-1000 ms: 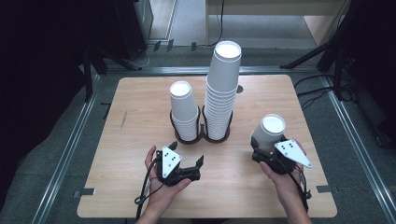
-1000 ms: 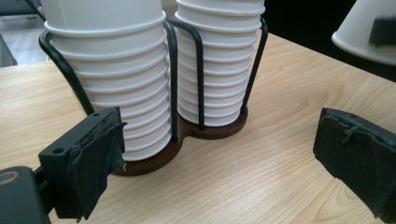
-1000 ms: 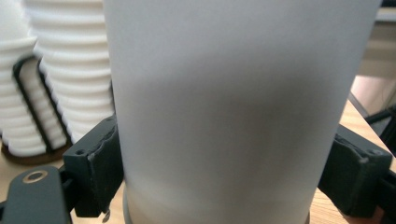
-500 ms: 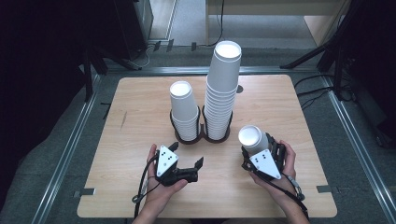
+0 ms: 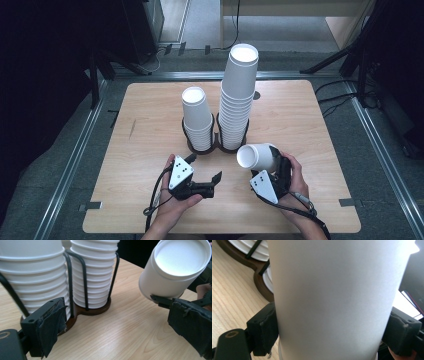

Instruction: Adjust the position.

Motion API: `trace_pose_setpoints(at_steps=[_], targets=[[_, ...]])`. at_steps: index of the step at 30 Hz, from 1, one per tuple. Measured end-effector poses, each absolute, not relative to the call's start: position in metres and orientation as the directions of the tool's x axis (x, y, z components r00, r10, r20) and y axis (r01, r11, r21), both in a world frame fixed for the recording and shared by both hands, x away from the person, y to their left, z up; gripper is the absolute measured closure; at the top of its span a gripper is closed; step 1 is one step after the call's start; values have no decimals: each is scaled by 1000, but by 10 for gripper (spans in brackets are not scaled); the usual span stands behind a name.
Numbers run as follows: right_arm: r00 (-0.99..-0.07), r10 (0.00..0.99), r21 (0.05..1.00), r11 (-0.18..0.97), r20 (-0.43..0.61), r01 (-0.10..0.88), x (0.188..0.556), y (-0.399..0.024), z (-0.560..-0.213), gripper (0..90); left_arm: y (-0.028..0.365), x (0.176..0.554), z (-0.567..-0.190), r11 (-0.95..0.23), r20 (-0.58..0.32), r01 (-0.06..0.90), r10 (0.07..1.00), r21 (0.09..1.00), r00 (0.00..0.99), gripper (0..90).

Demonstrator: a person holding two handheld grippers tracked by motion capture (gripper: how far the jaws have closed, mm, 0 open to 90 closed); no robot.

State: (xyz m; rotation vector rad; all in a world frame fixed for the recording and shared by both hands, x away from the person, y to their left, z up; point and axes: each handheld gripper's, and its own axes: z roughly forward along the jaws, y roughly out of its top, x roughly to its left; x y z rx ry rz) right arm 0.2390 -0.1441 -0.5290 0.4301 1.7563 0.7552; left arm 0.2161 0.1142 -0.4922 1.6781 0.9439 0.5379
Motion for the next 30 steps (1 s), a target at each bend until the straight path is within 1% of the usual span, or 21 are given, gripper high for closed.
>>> trace_pose_setpoints(at_steps=[1, 4, 5, 6, 7, 13, 15, 20, 28, 30], targets=[[-301, 607, 657, 747, -736, -98, 237, -142, -529, 137, 114, 216, -492, -101, -110, 314, 801, 944, 588, 23], [-289, 586, 635, 764, -757, -116, 235, -140, -530, 139, 112, 217, -491, -96, -123, 316, 786, 944, 605, 23], [-277, 544, 593, 793, -792, -141, 233, -138, -530, 142, 109, 217, -490, -101, -122, 313, 775, 944, 620, 23], [-277, 544, 593, 793, -792, -141, 233, -138, -530, 142, 109, 217, -490, -101, -122, 313, 775, 944, 620, 24], [-268, 521, 570, 807, -810, -154, 230, -136, -531, 143, 106, 217, -490, -105, -123, 307, 760, 946, 638, 24], [-275, 499, 550, 819, -822, -160, 226, -135, -533, 149, 96, 214, -491, -137, -106, 293, 723, 946, 682, 24], [-277, 468, 524, 832, -839, -183, 224, -131, -534, 152, 94, 213, -491, -151, -98, 287, 709, 946, 698, 24], [-279, 437, 500, 836, -855, -225, 220, -125, -534, 157, 91, 210, -492, -169, -95, 283, 682, 944, 725, 24], [-298, 397, 476, 836, -868, -274, 212, -113, -536, 160, 87, 207, -492, -195, -83, 279, 663, 940, 744, 25], [-307, 385, 470, 837, -870, -282, 211, -111, -537, 160, 86, 207, -493, -195, -83, 280, 664, 940, 743, 41]])
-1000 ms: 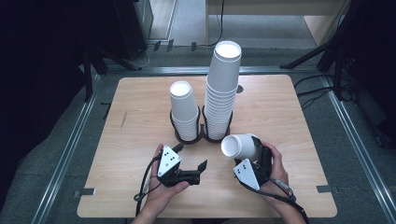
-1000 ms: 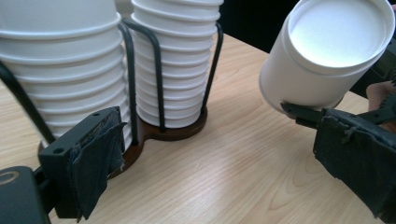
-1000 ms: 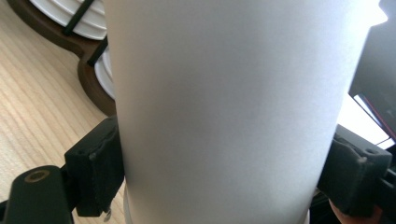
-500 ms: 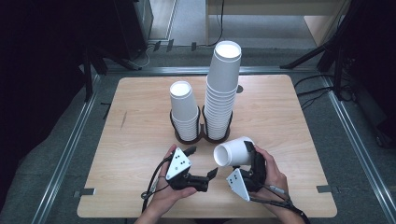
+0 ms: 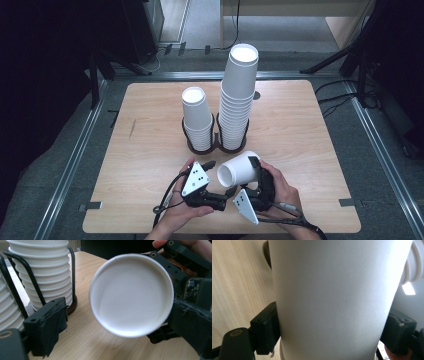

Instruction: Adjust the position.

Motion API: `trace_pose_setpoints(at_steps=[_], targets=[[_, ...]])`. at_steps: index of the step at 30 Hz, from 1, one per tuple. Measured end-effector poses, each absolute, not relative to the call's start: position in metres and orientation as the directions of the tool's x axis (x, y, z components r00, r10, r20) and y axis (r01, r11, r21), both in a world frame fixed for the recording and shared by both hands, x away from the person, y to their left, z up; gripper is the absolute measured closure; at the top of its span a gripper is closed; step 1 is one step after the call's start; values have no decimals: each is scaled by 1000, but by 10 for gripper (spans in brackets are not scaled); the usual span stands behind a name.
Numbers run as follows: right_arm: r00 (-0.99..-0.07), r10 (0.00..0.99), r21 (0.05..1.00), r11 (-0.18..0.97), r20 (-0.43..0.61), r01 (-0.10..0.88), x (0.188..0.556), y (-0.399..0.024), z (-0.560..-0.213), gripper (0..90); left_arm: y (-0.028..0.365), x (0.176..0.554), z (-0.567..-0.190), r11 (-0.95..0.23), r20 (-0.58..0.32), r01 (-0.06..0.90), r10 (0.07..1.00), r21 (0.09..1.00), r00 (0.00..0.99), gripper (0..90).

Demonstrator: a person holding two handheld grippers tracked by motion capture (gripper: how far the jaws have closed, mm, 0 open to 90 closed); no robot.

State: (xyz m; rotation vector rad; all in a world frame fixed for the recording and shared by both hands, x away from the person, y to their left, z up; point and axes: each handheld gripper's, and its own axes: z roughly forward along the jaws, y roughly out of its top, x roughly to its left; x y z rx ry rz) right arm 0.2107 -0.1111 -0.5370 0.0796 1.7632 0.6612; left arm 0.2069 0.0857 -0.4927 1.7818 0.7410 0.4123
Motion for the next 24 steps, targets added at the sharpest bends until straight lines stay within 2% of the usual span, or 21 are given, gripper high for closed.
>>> trace_pose_setpoints(at_steps=[10, 16, 24], targets=[[-319, 345, 444, 835, -883, -325, 204, -103, -539, 159, 84, 208, -492, -197, -108, 307, 656, 931, 747, 59], [-332, 348, 455, 822, -877, -341, 202, -101, -538, 158, 83, 207, -492, -200, -114, 316, 653, 928, 749, 129], [-316, 323, 425, 836, -892, -346, 201, -100, -539, 155, 79, 206, -489, -228, -97, 326, 668, 917, 738, 152]])
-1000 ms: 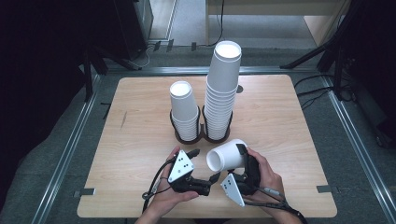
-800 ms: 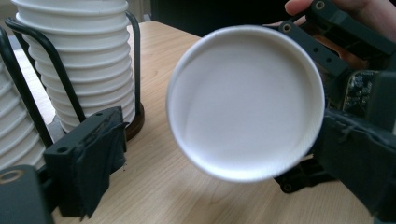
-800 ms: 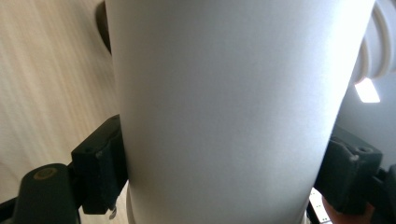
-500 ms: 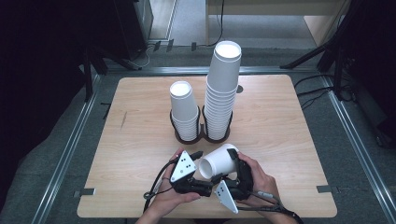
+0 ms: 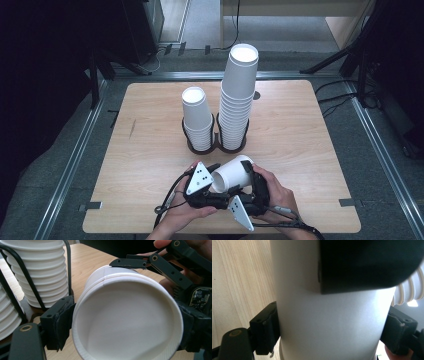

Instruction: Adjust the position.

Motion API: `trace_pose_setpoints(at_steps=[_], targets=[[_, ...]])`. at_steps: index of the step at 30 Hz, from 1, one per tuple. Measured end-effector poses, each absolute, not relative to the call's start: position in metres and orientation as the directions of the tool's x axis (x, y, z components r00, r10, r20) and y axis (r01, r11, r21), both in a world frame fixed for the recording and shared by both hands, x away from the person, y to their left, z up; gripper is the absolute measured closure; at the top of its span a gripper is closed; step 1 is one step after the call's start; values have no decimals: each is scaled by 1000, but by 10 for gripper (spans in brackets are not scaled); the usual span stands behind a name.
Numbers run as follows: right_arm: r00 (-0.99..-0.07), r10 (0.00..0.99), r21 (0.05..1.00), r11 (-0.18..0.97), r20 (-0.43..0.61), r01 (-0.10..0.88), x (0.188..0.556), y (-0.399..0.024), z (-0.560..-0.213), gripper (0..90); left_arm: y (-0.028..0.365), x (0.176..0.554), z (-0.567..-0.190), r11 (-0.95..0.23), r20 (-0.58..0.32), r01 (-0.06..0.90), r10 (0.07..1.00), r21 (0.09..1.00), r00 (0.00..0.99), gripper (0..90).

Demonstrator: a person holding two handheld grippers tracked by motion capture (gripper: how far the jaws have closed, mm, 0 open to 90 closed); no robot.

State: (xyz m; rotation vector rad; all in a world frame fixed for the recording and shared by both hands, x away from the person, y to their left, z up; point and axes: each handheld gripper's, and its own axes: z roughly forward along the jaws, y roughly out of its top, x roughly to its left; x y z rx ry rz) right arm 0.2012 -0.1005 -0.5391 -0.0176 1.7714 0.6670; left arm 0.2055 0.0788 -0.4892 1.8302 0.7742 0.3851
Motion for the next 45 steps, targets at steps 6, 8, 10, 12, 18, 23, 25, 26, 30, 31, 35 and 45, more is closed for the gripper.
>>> trace_pose_setpoints(at_steps=[6, 8, 10, 12, 18, 23, 25, 26, 30, 31, 35, 45], targets=[[-317, 320, 424, 834, -893, -353, 201, -100, -540, 149, 78, 205, -488, -233, -90, 323, 669, 917, 738, 190], [-319, 314, 421, 835, -894, -356, 201, -100, -540, 145, 79, 205, -489, -234, -91, 322, 663, 918, 743, 195], [-326, 313, 423, 833, -892, -357, 200, -101, -540, 140, 80, 205, -488, -240, -90, 322, 659, 916, 747, 197], [-330, 314, 426, 831, -890, -358, 200, -101, -540, 129, 80, 205, -488, -240, -92, 322, 657, 916, 748, 204], [-324, 308, 419, 831, -895, -367, 200, -100, -543, 94, 83, 207, -490, -246, -93, 317, 639, 916, 764, 224], [-363, 339, 462, 818, -868, -343, 198, -100, -539, 58, 84, 207, -492, -248, -65, 295, 655, 923, 753, 231], [-367, 340, 467, 813, -866, -349, 196, -100, -538, 15, 87, 209, -492, -221, -90, 302, 652, 927, 753, 231], [-374, 341, 472, 809, -863, -351, 195, -100, -537, 5, 89, 210, -493, -203, -109, 310, 651, 929, 751, 230], [-395, 337, 481, 801, -854, -356, 191, -101, -533, 0, 93, 213, -493, -196, -102, 308, 671, 931, 734, 230], [-396, 344, 487, 798, -851, -355, 191, -102, -532, 0, 94, 213, -494, -199, -97, 308, 676, 930, 730, 230], [-423, 395, 545, 770, -815, -332, 188, -103, -526, 0, 98, 215, -494, -170, -112, 316, 699, 934, 707, 231], [-506, 589, 745, 641, -631, -184, 187, -114, -506, 0, 104, 216, -496, -89, -120, 265, 725, 960, 678, 231]])
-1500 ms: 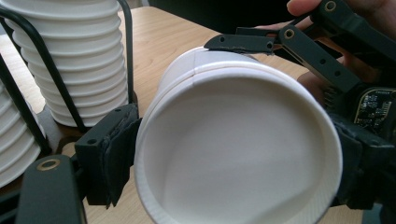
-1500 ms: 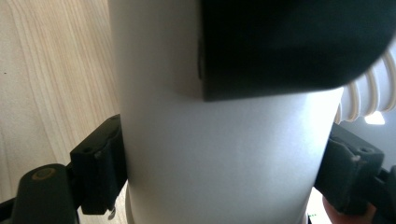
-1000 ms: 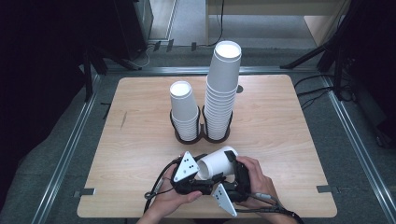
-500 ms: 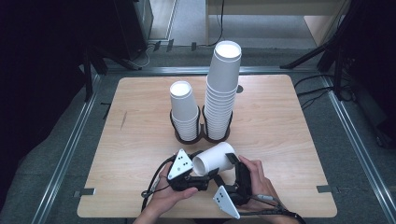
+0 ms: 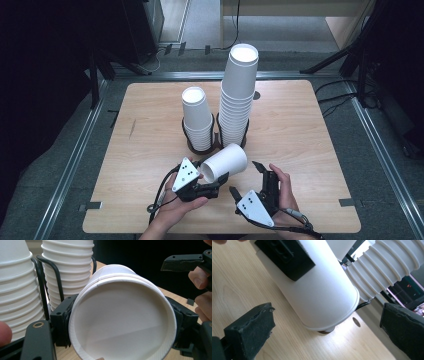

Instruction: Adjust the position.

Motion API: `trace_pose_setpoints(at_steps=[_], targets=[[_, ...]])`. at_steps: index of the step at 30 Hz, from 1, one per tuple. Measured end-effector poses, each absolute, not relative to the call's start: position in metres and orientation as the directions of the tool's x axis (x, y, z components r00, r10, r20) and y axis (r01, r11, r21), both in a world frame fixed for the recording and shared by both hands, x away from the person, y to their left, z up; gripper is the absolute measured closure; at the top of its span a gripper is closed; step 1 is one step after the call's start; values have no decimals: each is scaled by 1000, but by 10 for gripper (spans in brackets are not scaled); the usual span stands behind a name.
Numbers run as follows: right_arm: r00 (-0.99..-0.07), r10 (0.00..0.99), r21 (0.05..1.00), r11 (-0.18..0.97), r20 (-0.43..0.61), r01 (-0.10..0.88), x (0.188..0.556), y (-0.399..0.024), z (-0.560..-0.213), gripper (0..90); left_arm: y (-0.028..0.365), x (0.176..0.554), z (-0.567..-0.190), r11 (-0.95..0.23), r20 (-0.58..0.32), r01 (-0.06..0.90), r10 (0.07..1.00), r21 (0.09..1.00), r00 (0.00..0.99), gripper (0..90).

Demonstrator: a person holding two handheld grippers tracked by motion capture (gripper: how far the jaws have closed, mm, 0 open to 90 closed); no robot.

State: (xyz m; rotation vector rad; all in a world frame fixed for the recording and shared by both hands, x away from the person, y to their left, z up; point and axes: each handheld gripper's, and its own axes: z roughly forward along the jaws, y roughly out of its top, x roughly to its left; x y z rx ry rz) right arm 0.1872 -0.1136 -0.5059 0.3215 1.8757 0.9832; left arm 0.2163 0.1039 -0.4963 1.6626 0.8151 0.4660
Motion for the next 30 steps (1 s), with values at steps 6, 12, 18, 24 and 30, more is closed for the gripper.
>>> trace_pose_setpoints(at_steps=[6, 12, 18, 24, 30], targets=[[-571, 647, 828, 551, -504, -106, 190, -118, -501, 0, 104, 216, -498, -70, -107, 234, 739, 970, 665, 230], [-600, 766, 942, 329, -229, 60, 199, -131, -491, 13, 106, 216, -498, -38, -113, 213, 746, 976, 656, 230], [-578, 813, 973, 186, -74, 138, 204, -137, -487, 17, 106, 215, -499, -17, -113, 188, 747, 982, 655, 230], [-527, 836, 961, 2, 149, 275, 210, -141, -485, 17, 107, 215, -501, 0, -106, 160, 752, 987, 650, 230], [-467, 790, 882, -188, 397, 431, 216, -145, -483, 16, 106, 214, -503, 25, -113, 143, 754, 989, 647, 229]])
